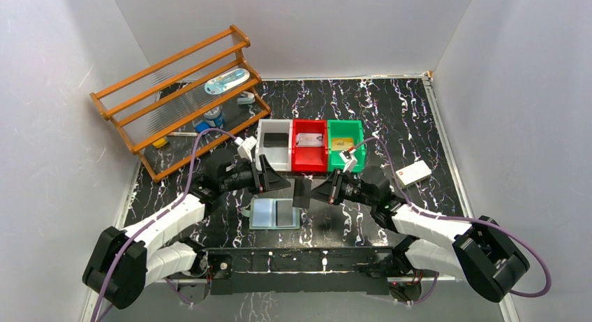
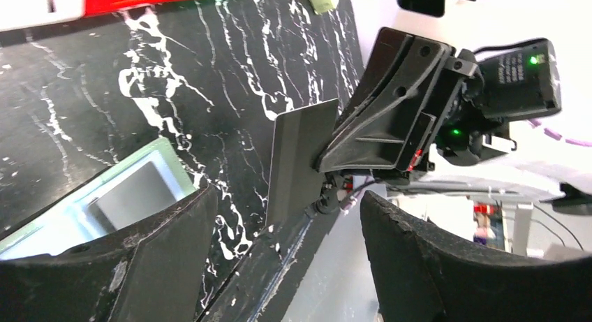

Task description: Take the credit cards out of the card holder

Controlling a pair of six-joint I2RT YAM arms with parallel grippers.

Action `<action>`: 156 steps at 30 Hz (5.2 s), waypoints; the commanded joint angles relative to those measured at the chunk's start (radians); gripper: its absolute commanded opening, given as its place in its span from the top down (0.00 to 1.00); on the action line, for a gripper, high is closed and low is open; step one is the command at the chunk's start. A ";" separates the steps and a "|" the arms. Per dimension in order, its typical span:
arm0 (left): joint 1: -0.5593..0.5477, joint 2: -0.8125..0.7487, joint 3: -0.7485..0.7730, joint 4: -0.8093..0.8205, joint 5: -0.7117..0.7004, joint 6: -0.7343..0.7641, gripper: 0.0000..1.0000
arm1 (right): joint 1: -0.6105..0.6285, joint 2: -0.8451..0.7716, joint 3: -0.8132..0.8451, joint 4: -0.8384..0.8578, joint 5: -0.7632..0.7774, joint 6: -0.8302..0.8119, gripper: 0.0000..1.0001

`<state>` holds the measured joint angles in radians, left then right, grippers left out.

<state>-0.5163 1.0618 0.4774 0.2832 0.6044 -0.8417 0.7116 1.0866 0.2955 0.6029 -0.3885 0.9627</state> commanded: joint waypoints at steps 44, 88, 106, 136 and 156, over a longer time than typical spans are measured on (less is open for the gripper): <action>-0.005 0.007 -0.017 0.404 0.392 -0.174 1.00 | -0.015 0.140 0.032 0.519 -0.152 0.208 0.91; -0.054 0.574 0.692 -0.344 -0.699 1.443 1.00 | -0.019 -0.228 0.086 -0.416 0.330 0.055 0.18; -0.065 0.800 0.687 -0.085 -0.836 1.616 1.00 | -0.020 -0.285 0.077 -0.478 0.353 0.087 0.18; -0.067 0.807 0.680 -0.175 -0.702 1.540 0.57 | -0.022 -0.286 0.068 -0.500 0.337 0.114 0.16; -0.062 0.226 0.500 -0.404 -0.629 0.944 0.42 | -0.021 -0.132 0.126 -0.485 0.230 0.082 0.18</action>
<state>-0.5797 1.4380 1.0119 0.0265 -0.0395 0.3660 0.6937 0.9184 0.3573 0.0772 -0.1070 1.0618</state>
